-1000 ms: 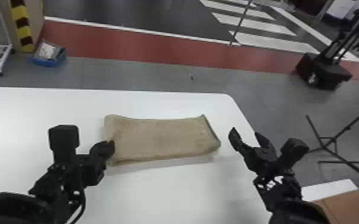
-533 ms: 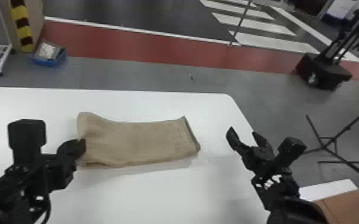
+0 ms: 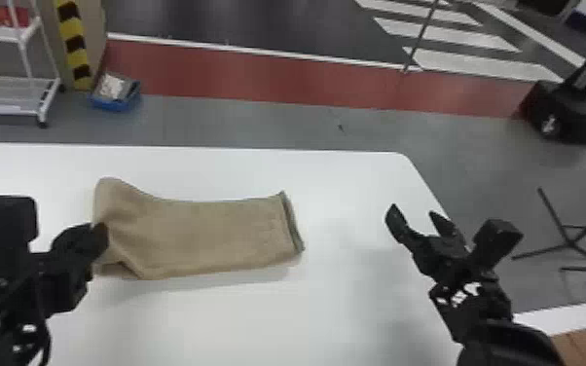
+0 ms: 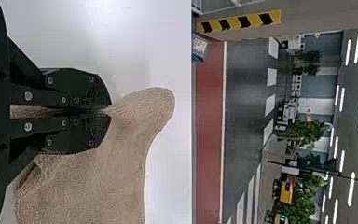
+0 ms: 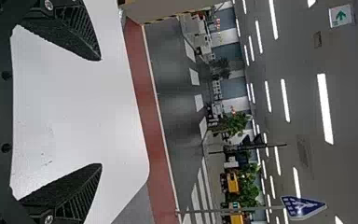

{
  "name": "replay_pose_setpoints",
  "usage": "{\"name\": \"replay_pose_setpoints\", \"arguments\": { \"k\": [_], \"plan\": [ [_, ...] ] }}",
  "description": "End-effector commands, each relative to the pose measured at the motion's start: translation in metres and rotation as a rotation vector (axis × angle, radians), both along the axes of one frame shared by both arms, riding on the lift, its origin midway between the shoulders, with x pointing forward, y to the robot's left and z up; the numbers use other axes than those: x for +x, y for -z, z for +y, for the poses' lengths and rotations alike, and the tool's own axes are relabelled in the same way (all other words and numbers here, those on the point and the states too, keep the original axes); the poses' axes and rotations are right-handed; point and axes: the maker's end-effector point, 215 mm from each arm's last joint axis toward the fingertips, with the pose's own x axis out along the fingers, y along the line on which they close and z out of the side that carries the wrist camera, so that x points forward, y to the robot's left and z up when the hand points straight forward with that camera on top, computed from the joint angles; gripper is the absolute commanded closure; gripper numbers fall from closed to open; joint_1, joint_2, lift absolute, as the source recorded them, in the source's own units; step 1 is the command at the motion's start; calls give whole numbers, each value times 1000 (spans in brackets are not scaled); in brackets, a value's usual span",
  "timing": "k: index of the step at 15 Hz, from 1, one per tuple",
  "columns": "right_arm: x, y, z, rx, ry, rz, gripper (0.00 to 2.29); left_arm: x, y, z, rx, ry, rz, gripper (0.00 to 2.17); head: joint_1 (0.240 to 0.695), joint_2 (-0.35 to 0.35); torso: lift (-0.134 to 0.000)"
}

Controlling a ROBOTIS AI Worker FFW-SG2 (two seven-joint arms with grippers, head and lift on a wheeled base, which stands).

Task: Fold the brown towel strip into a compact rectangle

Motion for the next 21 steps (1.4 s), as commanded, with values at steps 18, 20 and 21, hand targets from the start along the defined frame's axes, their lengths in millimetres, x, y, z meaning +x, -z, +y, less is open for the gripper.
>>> {"name": "replay_pose_setpoints", "arguments": {
  "k": [18,20,21],
  "plan": [
    [15,43,160,98,-264,186,110,35,40,-42,66,96,-94,2088,695,-172,-123],
    [18,40,178,104,-305,198,218,34,46,-35,84,72,-90,2088,695,-132,-123],
    [19,41,189,107,-330,213,218,34,50,-35,83,71,-87,2088,695,-119,-123]
  ]
}}
